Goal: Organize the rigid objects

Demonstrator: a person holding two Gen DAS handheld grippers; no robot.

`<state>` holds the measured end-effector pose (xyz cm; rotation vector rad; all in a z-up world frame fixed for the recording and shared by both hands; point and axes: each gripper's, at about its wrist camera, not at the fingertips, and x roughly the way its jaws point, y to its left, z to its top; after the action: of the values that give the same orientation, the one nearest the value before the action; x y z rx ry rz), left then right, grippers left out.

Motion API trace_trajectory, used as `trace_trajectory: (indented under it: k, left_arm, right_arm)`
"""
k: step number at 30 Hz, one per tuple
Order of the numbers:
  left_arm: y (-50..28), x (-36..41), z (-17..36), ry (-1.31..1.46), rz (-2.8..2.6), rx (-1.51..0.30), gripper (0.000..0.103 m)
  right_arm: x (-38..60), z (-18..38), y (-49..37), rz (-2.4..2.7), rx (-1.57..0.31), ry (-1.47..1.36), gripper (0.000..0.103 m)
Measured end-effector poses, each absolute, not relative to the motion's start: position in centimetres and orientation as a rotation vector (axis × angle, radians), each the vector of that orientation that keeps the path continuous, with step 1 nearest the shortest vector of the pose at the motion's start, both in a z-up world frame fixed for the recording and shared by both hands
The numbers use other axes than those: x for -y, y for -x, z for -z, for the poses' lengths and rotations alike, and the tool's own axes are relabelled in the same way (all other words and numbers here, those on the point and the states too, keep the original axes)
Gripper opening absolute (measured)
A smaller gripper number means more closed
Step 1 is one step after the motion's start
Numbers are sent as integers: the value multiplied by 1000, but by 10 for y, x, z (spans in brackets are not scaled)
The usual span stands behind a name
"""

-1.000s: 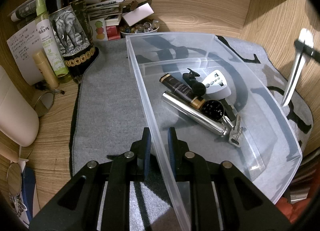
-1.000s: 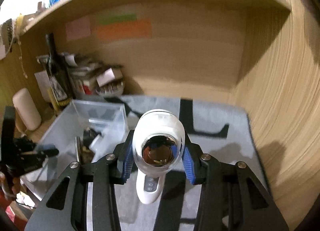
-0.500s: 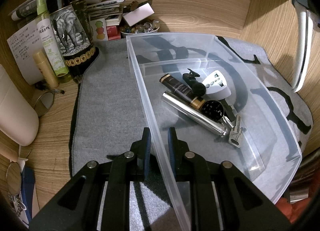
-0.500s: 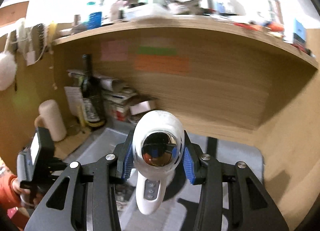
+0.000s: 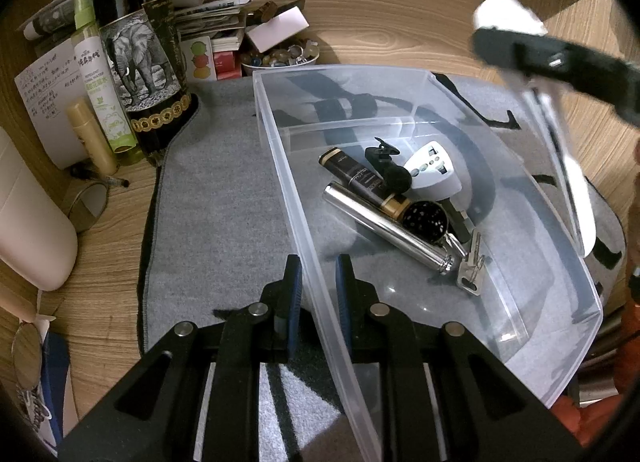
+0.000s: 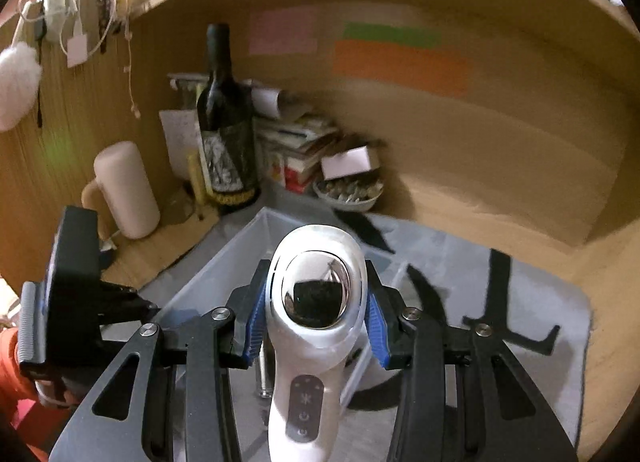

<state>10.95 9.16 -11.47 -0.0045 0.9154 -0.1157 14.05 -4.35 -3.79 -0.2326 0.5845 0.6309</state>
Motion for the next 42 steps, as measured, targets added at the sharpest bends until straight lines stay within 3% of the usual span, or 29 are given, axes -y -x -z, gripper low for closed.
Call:
trace_trajectory:
  k: [16, 24, 29, 34, 38, 42]
  left_arm:
    - [-109, -92, 115, 6, 119, -914, 17]
    - [-110, -91, 114, 2, 125, -924, 18]
    - [-109, -90, 112, -7, 113, -933, 21]
    - [-102, -88, 103, -21, 84, -920, 24]
    - [-91, -87, 86, -37, 44, -877, 26]
    - [-77, -89, 64, -23, 15, -827, 31]
  right_arm:
    - [-8, 102, -191, -681, -911, 393, 39]
    - [8, 82, -180, -679, -845, 369, 41]
    - [27, 65, -168, -662, -773, 336, 53]
    - [48, 50, -149, -646, -706, 308, 54]
    - [64, 41, -131, -624, -642, 282, 71]
    - [80, 33, -111, -604, -578, 265, 78]
